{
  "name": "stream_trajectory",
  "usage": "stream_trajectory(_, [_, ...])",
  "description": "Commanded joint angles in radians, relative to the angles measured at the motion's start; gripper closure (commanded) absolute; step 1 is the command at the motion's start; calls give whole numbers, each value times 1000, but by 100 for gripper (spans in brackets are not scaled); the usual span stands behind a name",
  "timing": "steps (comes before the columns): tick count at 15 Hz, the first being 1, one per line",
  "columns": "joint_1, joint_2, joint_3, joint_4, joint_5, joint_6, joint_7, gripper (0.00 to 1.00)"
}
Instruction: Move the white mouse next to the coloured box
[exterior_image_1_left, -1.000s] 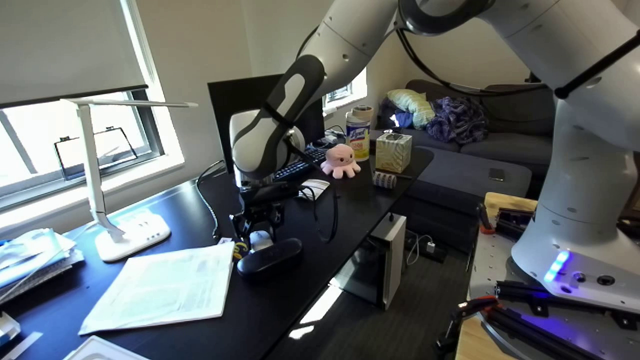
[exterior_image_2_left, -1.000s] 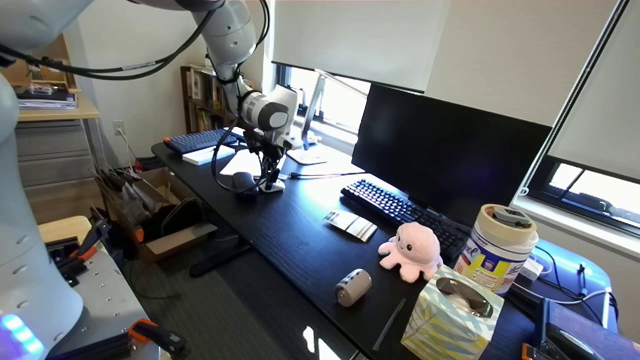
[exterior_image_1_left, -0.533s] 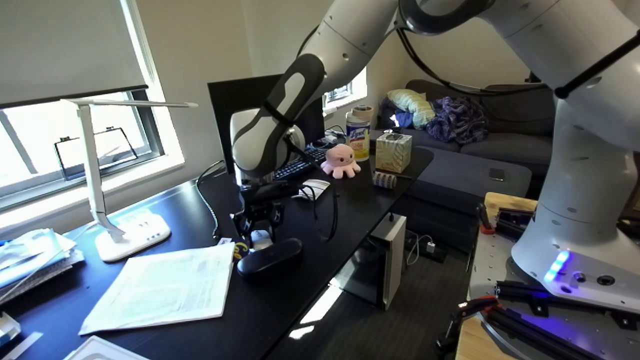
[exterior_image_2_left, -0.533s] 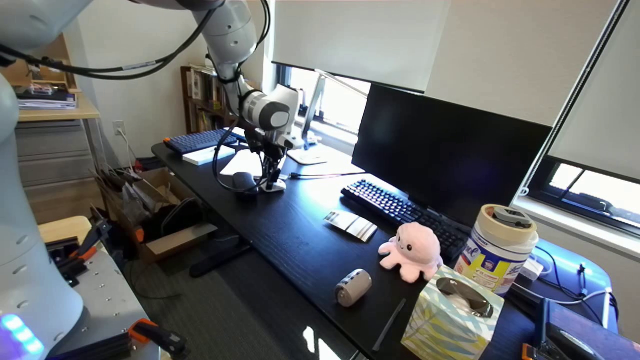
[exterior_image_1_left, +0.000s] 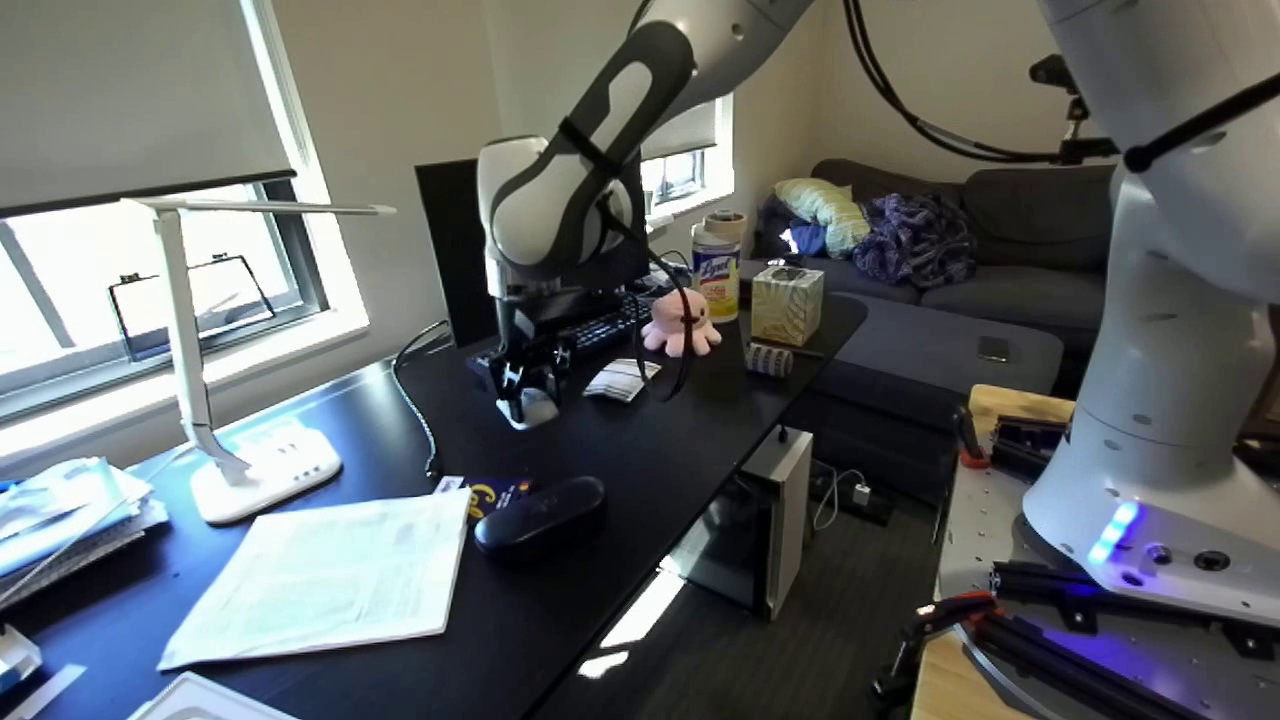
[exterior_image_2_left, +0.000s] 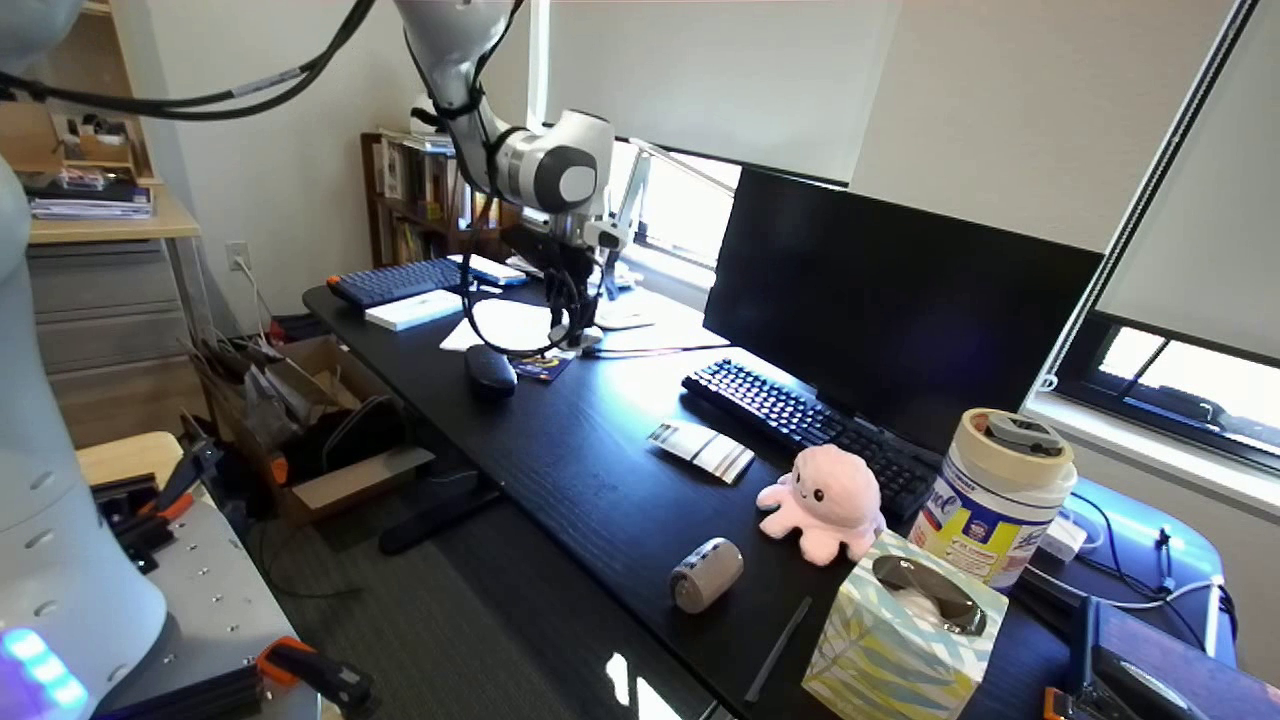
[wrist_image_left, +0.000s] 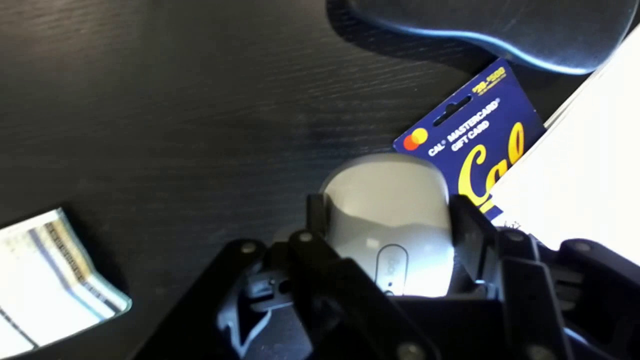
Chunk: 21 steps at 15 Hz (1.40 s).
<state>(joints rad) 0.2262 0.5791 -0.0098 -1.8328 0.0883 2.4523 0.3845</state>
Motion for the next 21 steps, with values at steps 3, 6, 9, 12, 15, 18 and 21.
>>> stream_trajectory(3, [-116, -305, 8, -320, -62, 141, -285, 63])
stream_trajectory(6, [-134, -272, 11, -261, -72, 95, -298, 38])
stream_trajectory(9, [-164, -320, 10, -290, -78, 94, -375, 38])
stream_trajectory(12, [-161, -319, 15, -293, -80, 94, -377, 38])
stream_trajectory(15, [-148, -352, -20, -319, -159, 94, -328, 63])
stream_trajectory(18, [-184, -447, -68, -451, -226, 115, -324, 63])
stream_trajectory(21, [-238, -521, -139, -564, -313, 119, -309, 63])
